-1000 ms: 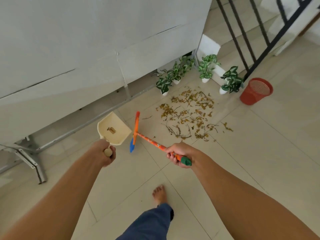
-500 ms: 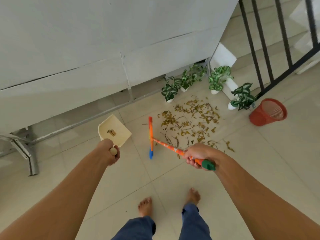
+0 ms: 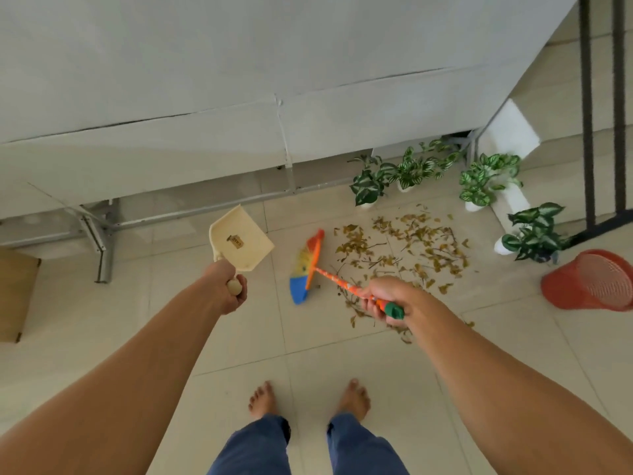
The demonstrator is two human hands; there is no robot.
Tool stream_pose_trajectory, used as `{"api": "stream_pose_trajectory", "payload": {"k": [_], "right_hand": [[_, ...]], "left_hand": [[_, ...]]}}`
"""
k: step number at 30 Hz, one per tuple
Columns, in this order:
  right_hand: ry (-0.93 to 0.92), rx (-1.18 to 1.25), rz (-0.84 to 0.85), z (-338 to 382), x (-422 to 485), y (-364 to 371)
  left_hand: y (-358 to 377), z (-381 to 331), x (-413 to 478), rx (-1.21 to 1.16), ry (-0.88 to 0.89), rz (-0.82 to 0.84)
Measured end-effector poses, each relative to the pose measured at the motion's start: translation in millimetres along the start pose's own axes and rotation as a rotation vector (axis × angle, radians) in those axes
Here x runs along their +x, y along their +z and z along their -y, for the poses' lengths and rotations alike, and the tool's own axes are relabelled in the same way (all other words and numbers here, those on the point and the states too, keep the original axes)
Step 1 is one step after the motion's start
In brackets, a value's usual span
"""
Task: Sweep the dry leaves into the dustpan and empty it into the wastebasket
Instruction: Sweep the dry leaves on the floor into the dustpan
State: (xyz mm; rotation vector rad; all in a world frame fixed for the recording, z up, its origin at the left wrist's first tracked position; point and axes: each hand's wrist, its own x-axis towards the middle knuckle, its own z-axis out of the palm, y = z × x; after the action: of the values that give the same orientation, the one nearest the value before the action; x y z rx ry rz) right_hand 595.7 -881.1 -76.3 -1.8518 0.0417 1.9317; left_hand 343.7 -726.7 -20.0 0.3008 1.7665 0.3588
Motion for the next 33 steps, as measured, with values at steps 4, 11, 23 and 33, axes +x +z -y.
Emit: {"api": "stream_pose_trajectory", "payload": {"k": [4,11,23,33], "right_hand": [[-0.027,0.098,0.077,-9.9,-35.8,-37.0],[-0.123,0.258,0.148,7.8,-16.5,-43.7],[-0.108,0.42,0.012,-29.2,-41.1,-80.6],[-0.124,0.62,0.062,-21.0,-16.1,-43.9]], "left_hand": [[19.1,9.6,-8.9,-0.044,-0.002,-0.006],[45.0,18.8,-24.9,-0.045,-0.035,-0.019],[61.0,39.1,-36.6,0.053,0.011,0.012],[52.3,34.6,-42.9,0.13,0.024,0.086]]}}
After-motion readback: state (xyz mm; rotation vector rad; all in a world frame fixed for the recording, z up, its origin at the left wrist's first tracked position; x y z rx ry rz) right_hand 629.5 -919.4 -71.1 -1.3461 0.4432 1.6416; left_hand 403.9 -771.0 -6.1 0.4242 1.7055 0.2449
